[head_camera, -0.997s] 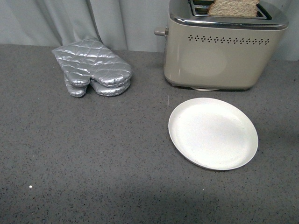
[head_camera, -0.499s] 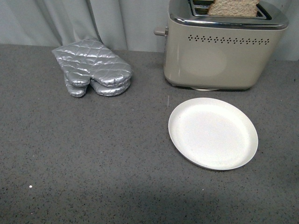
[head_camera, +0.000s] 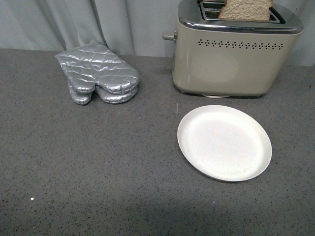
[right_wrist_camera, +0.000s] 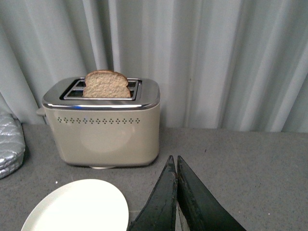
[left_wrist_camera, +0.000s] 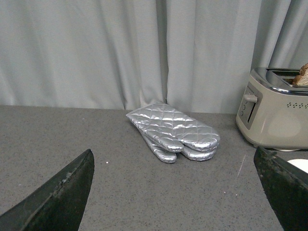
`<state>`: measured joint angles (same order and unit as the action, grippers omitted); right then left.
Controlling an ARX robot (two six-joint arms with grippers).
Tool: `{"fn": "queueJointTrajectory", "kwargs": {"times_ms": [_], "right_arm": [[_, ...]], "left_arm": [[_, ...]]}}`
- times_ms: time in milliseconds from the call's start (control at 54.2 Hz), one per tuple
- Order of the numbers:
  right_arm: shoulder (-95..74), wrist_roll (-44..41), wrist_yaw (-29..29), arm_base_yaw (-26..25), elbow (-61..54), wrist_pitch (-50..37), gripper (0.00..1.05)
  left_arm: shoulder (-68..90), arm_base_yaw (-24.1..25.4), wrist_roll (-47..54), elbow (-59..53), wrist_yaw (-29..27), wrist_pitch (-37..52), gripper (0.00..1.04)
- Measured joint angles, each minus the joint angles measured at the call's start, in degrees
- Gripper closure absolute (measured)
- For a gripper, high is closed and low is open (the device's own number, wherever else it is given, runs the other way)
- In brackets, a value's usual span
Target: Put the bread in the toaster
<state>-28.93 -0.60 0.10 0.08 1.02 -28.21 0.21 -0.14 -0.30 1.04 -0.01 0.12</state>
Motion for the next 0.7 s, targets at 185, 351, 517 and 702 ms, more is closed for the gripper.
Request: {"fn": "queueJointTrajectory", "kwargs": {"times_ms": [185,351,517,702], "right_arm": [[4.7,0.0,0.0,0.0,-0.8,4.1,1.04],[8.7,0.0,0.0,0.0,-0.8,7.8,1.04],[12.0,0.0,0.0,0.0,-0.8,11.2,1.04],[16.0,0.0,0.0,0.0,-0.8,15.1,1.04]], "left_arm": [[0.0,0.0,0.0,0.0,0.0,0.0,0.07],[0.0,0.0,0.0,0.0,0.0,0.0,0.07],[0.0,0.0,0.0,0.0,0.0,0.0,0.07],[0.0,0.0,0.0,0.0,0.0,0.0,0.07]]}}
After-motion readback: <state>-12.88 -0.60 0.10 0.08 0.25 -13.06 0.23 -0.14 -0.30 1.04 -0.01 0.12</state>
